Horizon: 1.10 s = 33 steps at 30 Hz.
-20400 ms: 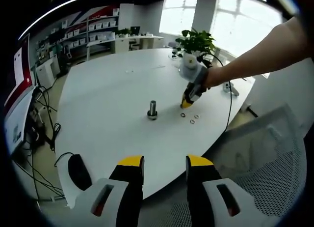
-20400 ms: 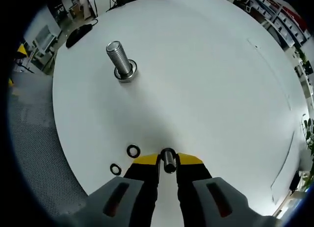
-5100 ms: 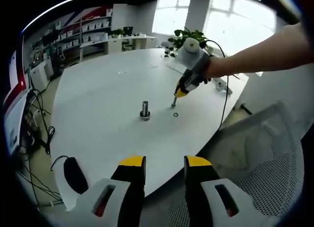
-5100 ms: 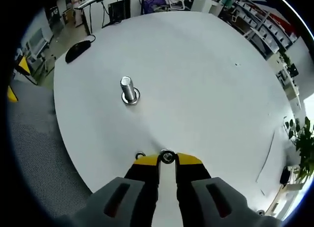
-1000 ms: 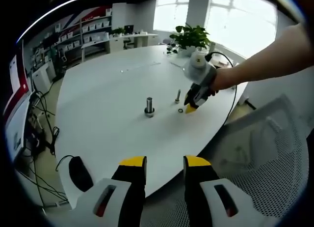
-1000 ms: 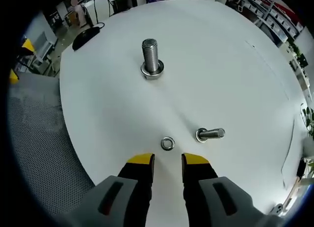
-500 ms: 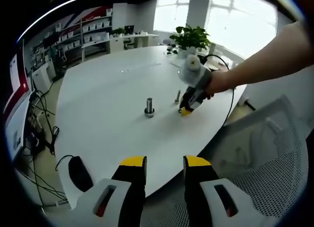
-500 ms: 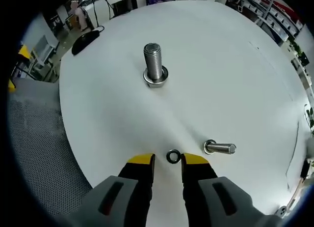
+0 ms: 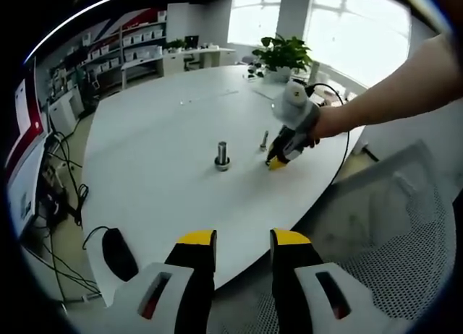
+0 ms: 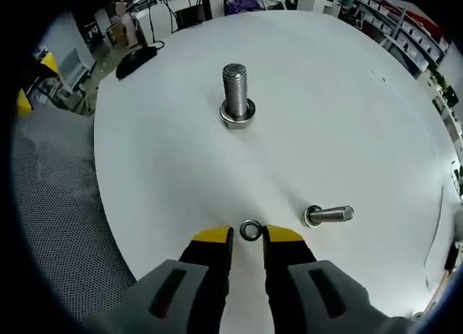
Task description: Place the washer onto the threaded stud by aligning its center hole with the stud, sliding it down to the base, and recovering from edge contact or off-axis alignment until the washer reaches the visible bottom stop.
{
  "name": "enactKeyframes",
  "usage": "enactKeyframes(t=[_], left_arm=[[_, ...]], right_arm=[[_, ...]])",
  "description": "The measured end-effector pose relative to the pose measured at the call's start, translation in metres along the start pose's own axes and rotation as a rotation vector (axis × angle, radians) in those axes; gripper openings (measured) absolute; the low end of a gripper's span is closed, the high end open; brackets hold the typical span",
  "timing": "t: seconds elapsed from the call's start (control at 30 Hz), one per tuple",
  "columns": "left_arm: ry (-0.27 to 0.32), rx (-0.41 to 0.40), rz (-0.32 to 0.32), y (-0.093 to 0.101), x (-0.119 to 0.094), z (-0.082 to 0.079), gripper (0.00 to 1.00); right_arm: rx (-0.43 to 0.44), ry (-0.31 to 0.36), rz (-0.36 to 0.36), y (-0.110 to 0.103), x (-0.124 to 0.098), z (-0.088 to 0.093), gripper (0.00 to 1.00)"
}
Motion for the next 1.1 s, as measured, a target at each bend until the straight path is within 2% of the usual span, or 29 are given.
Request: enactKeyframes(t=[0.27,0.53,0.7,0.8,1.1], left_arm=[[-0.011,0.006,-0.005,0.000,0.001,0.001,0.27],[-0.013,0.003,-0.006,-0.001,0.001,0.001,0.27],[-0.015,0.000,-0.006,-0.001,0.002,0.002,0.27],[-0.016,0.001,-0.006,-0.001,0.001,0.001,0.27],[-0.016,-0.002,-0.009,-0.002,0.001,0.002,0.27]], right_arm=[[-0.006,0.008,-0.029,0.001,0.000,0.002,0.17],[-0.009,-0.024,-0.033,0.001,0.003,-0.004,0.16],[-0.013,-0.059,-0.031,-0.002,0.005,-0.009,0.18],[-0.098,-0.103,-0.011,-0.006,0.005,-0.014,0.18],[-0.158,-0.207,-0.026,-0.007,0.009,-0.023,0.16]])
Point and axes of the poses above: the point that each gripper's makers call its tool centre point, and the gripper's own axes: x roughly forward along the fingers, y roughly to its right, z roughly out of its underside, the point moved 7 cm from there along -x, roughly backward along the fingers, and after that the axes turned 1 degree about -y, right-handed, at the moved point
